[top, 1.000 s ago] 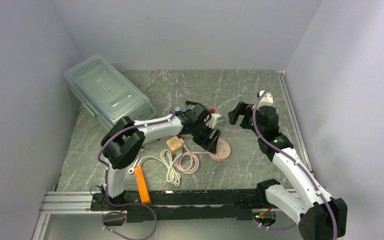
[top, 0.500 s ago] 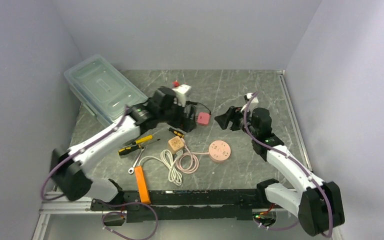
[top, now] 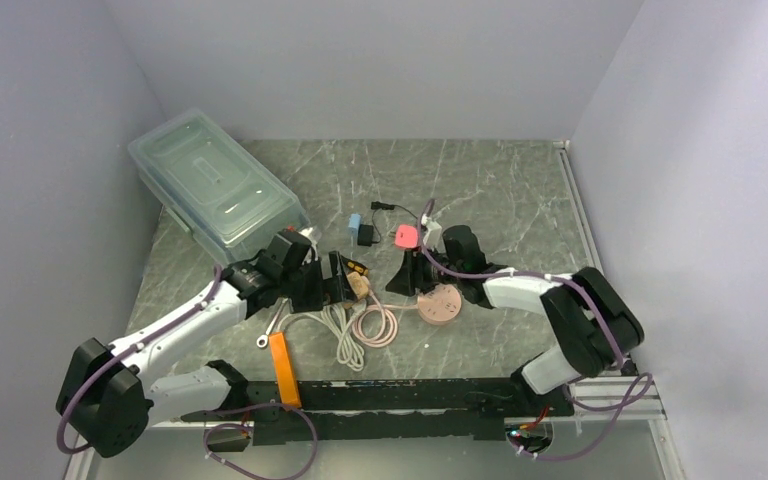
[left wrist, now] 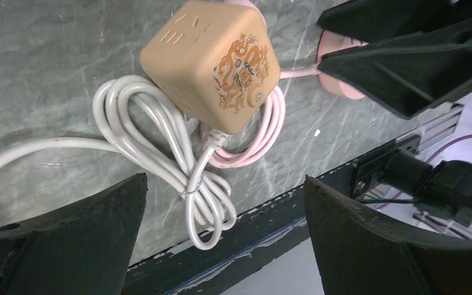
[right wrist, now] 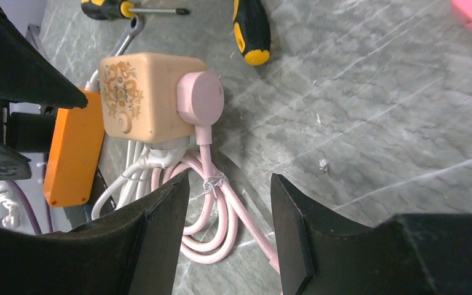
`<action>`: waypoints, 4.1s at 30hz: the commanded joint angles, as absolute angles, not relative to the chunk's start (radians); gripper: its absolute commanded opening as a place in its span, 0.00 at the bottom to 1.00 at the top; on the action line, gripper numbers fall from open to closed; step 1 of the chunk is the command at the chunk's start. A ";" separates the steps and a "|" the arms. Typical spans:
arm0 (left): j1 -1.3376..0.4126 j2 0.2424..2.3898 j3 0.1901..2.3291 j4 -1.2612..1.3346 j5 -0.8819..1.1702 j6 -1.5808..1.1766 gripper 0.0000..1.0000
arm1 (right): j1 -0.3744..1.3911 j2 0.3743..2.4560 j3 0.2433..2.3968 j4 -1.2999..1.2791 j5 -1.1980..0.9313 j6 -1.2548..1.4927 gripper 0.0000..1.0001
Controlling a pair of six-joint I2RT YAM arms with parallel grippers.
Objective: Pull the plug off the socket
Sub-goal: Remove the plug from the socket.
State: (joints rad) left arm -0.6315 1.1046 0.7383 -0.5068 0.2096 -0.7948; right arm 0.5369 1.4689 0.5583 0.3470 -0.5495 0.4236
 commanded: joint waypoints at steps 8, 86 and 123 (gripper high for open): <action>-0.628 1.195 0.740 -0.322 0.222 -0.889 1.00 | 0.595 1.640 0.659 0.460 -0.686 0.456 0.50; -0.516 1.724 1.202 -0.210 0.650 -0.606 0.95 | 1.103 1.331 0.605 0.400 0.799 0.206 0.00; -0.515 1.511 1.099 -0.142 0.600 -0.470 0.00 | 0.802 1.122 0.432 0.521 0.056 0.297 0.75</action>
State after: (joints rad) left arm -0.5201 1.5970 1.0908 -0.2279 0.5819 -0.5167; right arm 0.9039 1.1679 0.4736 0.4198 0.4095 0.2646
